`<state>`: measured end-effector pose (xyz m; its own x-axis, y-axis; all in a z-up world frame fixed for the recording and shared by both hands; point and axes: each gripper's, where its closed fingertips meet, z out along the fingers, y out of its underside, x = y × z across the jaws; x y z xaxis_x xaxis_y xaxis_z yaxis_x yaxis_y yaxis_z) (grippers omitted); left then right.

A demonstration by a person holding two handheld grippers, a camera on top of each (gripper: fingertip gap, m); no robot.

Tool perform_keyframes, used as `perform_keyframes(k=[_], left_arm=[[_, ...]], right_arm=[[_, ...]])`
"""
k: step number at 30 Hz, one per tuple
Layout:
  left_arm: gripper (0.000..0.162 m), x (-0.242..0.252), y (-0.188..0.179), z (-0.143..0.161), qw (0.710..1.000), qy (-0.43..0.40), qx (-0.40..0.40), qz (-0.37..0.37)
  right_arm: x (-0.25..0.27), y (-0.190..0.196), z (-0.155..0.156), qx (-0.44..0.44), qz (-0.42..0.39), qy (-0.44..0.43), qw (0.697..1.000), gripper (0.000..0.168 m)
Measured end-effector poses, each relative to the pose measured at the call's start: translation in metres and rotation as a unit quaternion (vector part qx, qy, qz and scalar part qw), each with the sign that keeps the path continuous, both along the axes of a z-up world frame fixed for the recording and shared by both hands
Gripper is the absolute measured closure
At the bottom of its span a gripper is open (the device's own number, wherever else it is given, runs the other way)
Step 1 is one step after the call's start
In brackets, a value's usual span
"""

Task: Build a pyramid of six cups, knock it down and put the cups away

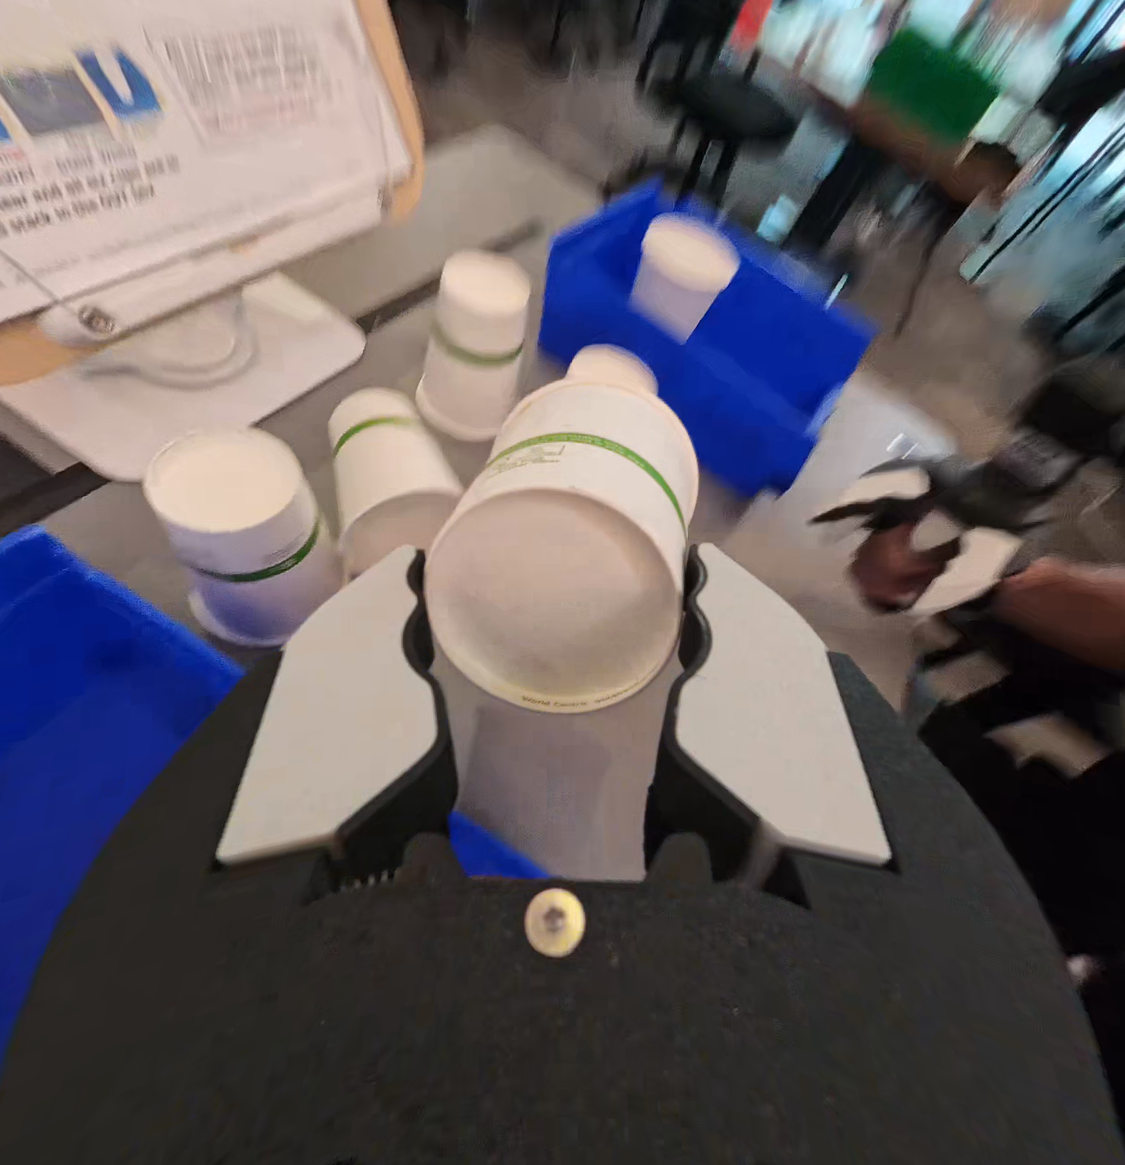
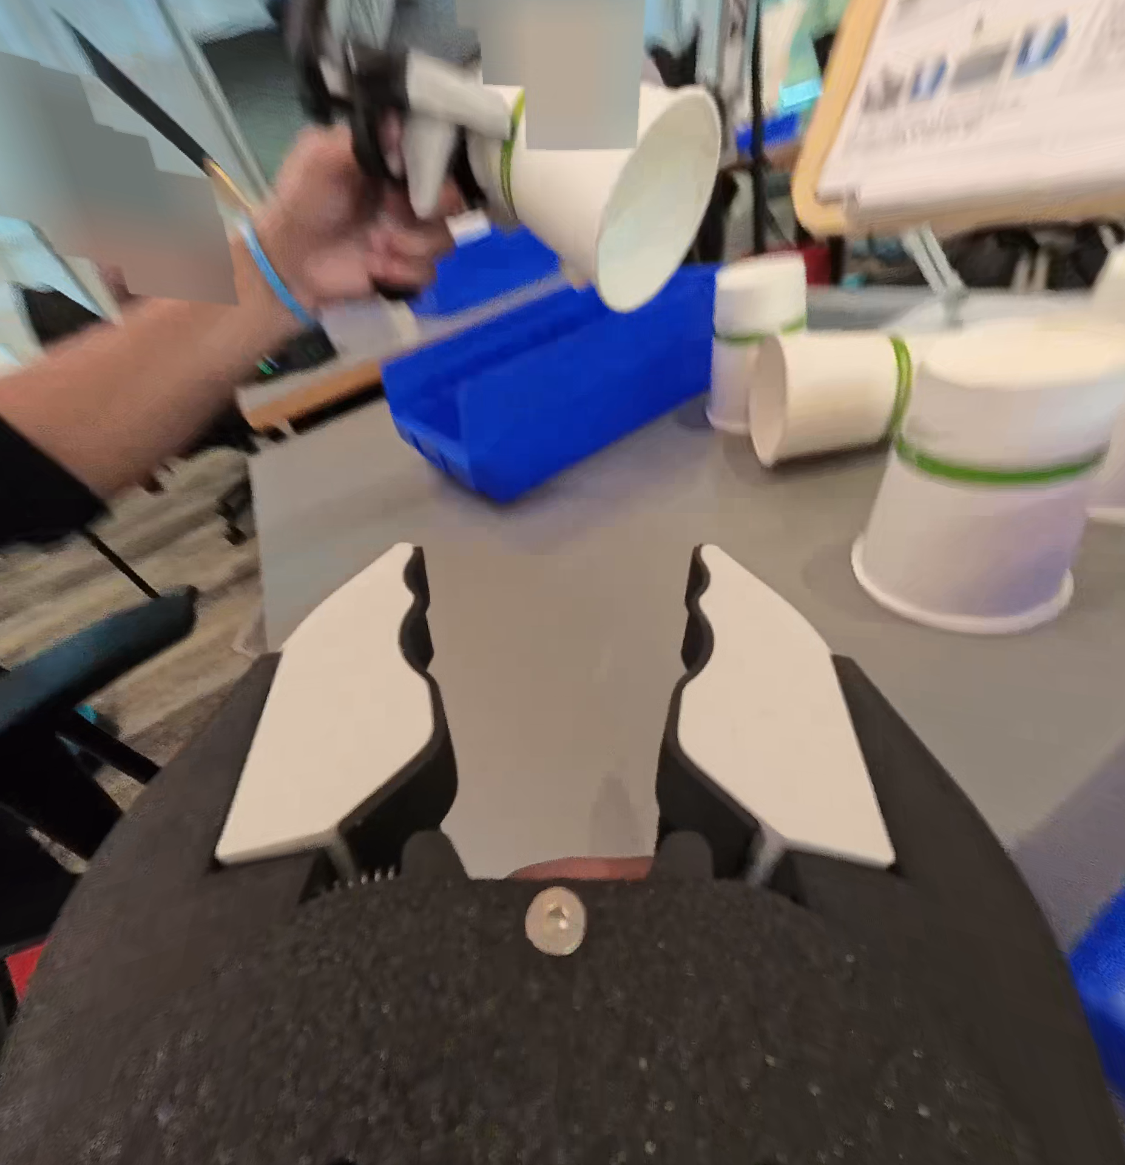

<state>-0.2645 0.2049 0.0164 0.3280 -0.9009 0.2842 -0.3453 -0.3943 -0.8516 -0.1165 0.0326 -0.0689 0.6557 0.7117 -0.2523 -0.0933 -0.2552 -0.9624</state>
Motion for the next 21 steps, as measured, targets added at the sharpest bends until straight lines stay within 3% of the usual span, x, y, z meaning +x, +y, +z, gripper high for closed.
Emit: perform_keyframes(k=[4,9,13,14,16,19,21], left_arm=[[0.086,0.003,-0.033,0.018,0.988,-0.148,-0.041,0.005],[0.086,0.034,-0.075,0.022,0.969,-0.226,-0.088,-0.045],[0.086,0.056,-0.093,0.018,0.968,-0.222,-0.091,-0.073],[0.086,0.060,-0.096,0.017,0.968,-0.220,-0.093,-0.081],[0.086,0.064,-0.099,0.014,0.968,-0.215,-0.097,-0.085],[0.085,0.064,-0.105,0.005,0.972,-0.198,-0.093,-0.087],[0.071,0.059,-0.105,-0.007,0.981,-0.172,-0.071,-0.060]], right_arm=[[-0.008,0.020,0.051,0.068,0.061,0.071,0.993,0.103],[-0.037,0.038,0.074,0.113,0.130,0.032,0.984,0.112],[-0.054,0.035,0.090,0.145,0.161,0.046,0.975,0.119],[-0.056,0.033,0.091,0.152,0.162,0.045,0.974,0.129],[-0.057,0.025,0.091,0.176,0.176,0.035,0.968,0.167],[-0.055,0.021,0.085,0.173,0.183,0.023,0.968,0.168],[-0.048,0.022,0.086,0.178,0.167,0.020,0.970,0.168]])
